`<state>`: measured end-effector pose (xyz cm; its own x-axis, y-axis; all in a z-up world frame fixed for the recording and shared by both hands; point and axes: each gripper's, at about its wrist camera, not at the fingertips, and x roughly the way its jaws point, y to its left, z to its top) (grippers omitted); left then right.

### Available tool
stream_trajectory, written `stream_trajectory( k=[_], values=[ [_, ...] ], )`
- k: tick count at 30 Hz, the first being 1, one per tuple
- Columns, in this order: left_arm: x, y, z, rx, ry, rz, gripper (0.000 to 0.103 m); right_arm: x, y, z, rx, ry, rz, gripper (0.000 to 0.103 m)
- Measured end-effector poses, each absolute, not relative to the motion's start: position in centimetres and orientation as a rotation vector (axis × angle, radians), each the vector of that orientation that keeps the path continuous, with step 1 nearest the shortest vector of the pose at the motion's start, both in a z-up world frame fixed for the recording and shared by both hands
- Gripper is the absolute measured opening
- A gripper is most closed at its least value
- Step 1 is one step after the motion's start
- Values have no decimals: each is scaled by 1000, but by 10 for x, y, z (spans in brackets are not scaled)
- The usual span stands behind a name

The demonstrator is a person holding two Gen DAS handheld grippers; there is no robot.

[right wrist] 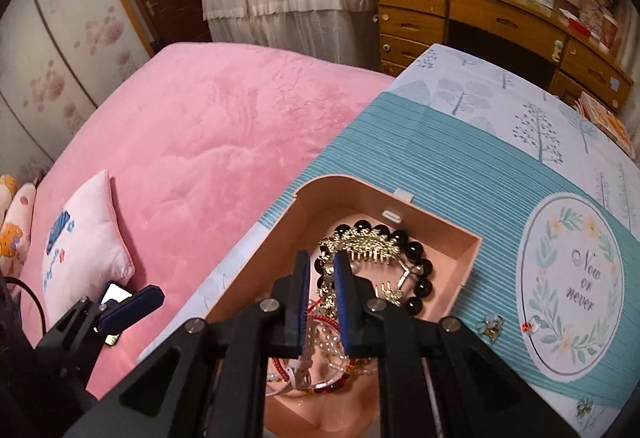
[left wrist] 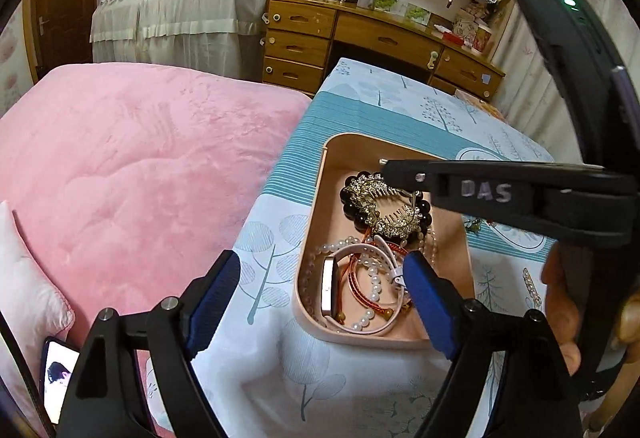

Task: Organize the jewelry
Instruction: 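Lower the gold leaf comb into the peach box and open the right tool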

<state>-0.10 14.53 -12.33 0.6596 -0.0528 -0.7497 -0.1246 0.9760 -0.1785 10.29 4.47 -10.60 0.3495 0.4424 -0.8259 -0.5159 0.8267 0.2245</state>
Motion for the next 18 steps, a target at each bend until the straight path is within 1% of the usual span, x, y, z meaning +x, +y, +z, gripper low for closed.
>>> stream_trajectory(
  k=[9, 18],
  values=[
    [-6, 138, -123, -200, 852, 18, 82, 80, 5, -98, -6, 991, 559, 12],
    [-9, 119, -122, -171, 857, -13, 82, 50, -53, -106, 67, 970, 476, 12]
  ],
)
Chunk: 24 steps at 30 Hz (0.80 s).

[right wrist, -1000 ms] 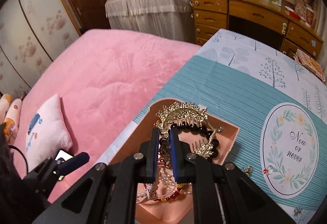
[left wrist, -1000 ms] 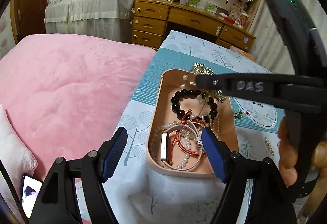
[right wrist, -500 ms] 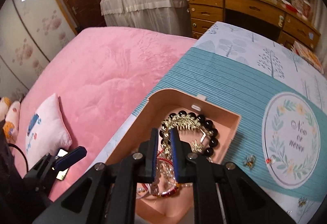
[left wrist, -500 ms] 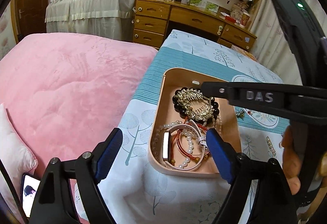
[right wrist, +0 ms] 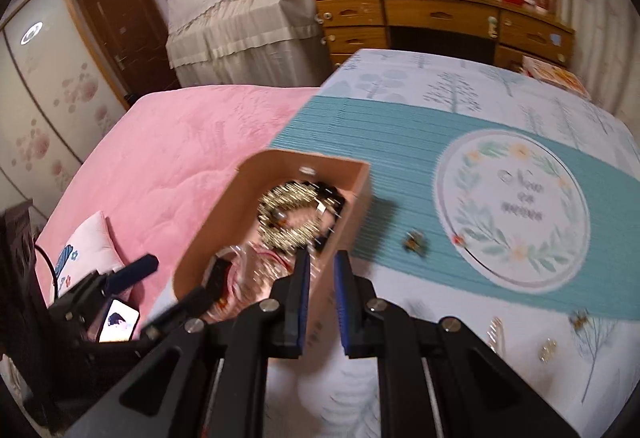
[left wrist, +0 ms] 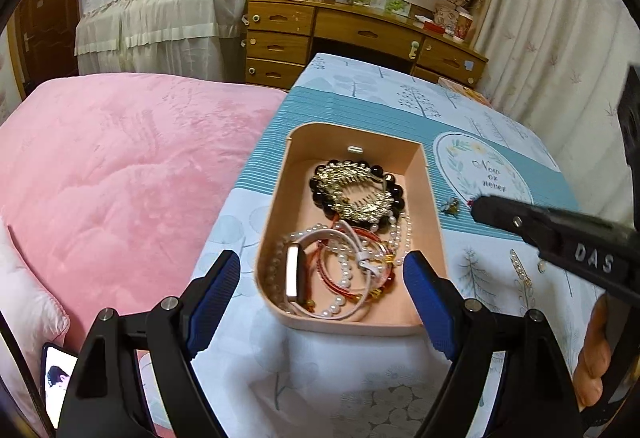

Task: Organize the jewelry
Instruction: 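Lower the gold leaf comb into the peach box and open the right tool, then grasp small gold pin with left tool while right tool grasps pearl drop earring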

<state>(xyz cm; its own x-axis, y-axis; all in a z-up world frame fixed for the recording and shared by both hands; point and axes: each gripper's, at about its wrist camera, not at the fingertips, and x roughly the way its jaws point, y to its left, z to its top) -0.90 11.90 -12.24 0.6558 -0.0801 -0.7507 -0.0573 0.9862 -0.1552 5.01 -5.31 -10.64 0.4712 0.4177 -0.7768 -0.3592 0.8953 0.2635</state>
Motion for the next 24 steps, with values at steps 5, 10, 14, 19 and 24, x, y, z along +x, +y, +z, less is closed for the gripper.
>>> stream_trajectory(
  k=[5, 10, 14, 19, 24],
  values=[
    [-13, 102, -120, -143, 853, -25, 82, 35, -87, -113, 104, 967, 438, 12],
    [-16, 80, -116, -96, 845, -45, 82, 28, -120, -118, 162, 961, 396, 12],
    [-16, 60, -113, -53, 844, -62, 82, 25, -142, -118, 184, 937, 358, 12],
    [-11, 36, -112, -18, 856, -85, 82, 23, -171, -119, 220, 910, 316, 12],
    [-2, 16, -110, 11, 869, -106, 82, 24, -200, -122, 266, 903, 288, 12]
  ],
)
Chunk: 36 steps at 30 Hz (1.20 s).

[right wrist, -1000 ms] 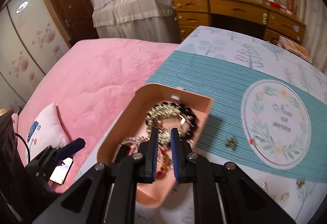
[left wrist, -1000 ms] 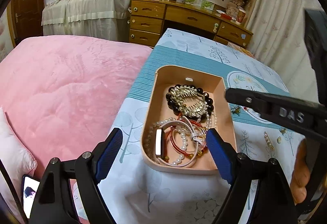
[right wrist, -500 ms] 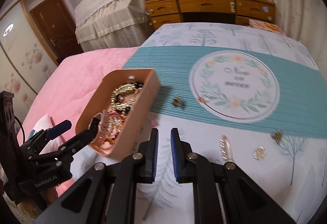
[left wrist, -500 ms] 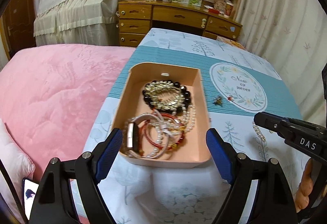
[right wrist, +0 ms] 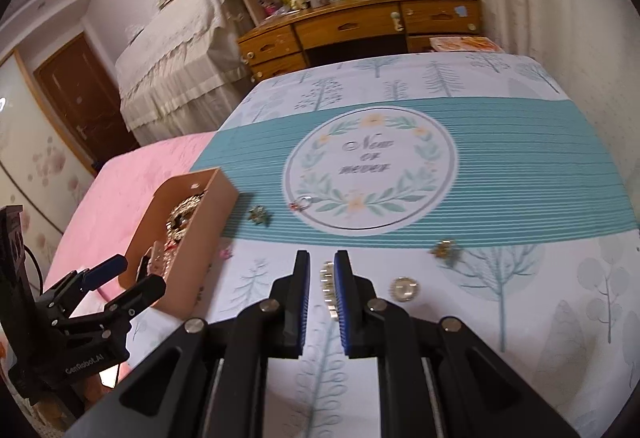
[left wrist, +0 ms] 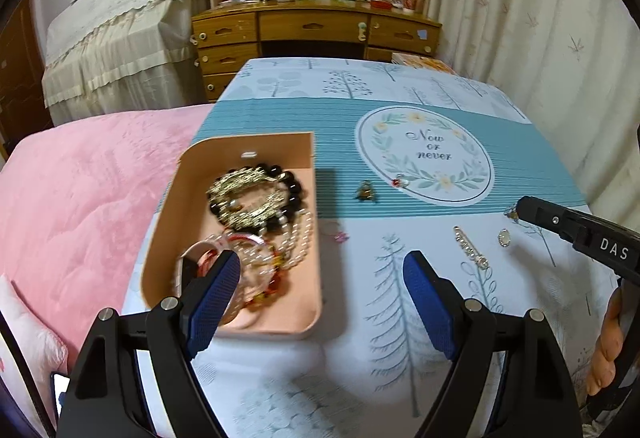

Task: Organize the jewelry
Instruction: 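Grasp small gold pin with left tool while right tool grasps pearl drop earring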

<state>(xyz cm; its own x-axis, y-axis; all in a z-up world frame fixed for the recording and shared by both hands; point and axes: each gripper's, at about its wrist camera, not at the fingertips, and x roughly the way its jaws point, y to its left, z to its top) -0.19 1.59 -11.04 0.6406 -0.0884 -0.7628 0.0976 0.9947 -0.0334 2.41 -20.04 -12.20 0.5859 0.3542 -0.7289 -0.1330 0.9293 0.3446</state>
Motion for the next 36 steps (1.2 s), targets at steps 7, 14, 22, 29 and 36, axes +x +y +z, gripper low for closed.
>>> stream_trajectory(
  k=[7, 14, 22, 29, 36],
  values=[
    [36, -4, -105, -18, 910, -189, 82, 27, -237, -130, 326, 899, 246, 14],
    [87, -22, -114, -10, 986, -213, 55, 32, -245, -134, 345, 893, 256, 20],
    [126, -44, -133, -17, 1145, -272, 32, 37, -246, -138, 354, 910, 279, 21],
    [131, -53, -147, 68, 1190, -228, 32, 36, -241, -141, 338, 916, 304, 21],
    [137, -45, -153, 61, 1198, -206, 32, 38, -235, -144, 319, 927, 324, 21]
  ],
)
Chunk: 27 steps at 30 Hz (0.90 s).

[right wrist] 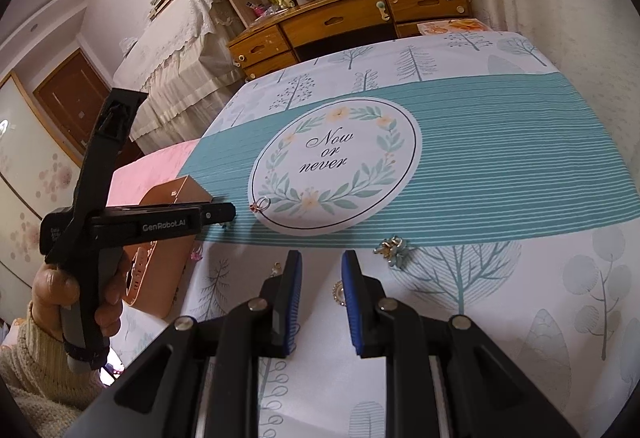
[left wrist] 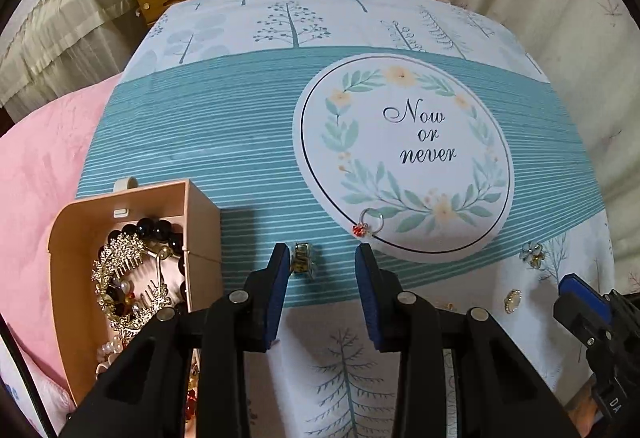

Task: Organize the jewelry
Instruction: 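Grasp small gold pin with left tool while right tool grasps pearl drop earring, then drop gold pin into peach box with left tool while right tool carries pearl earring over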

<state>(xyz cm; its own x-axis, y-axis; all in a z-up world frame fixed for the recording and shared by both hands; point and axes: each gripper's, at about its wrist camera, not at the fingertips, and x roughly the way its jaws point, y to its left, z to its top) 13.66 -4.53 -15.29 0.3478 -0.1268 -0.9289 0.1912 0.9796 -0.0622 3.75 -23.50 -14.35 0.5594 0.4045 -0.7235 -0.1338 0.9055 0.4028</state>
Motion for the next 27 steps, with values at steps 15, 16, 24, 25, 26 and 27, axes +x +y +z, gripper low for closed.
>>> stream_trajectory(
  k=[15, 16, 24, 25, 26, 27],
  values=[
    [138, -48, -160, 67, 1198, -239, 14, 38, -219, -148, 262, 952, 356, 21],
    [136, -46, -155, 54, 1182, -242, 14, 38, -217, -149, 250, 954, 360, 21],
    [107, -28, -108, -14, 1068, -278, 14, 36, -192, -159, 167, 1007, 404, 21],
    [103, -25, -102, -16, 1055, -280, 14, 35, -189, -160, 157, 1012, 406, 21],
    [99, -20, -95, -20, 1040, -278, 14, 35, -185, -161, 146, 1017, 410, 21],
    [95, -16, -90, -23, 1031, -275, 14, 35, -181, -162, 136, 1022, 414, 21]
  ],
)
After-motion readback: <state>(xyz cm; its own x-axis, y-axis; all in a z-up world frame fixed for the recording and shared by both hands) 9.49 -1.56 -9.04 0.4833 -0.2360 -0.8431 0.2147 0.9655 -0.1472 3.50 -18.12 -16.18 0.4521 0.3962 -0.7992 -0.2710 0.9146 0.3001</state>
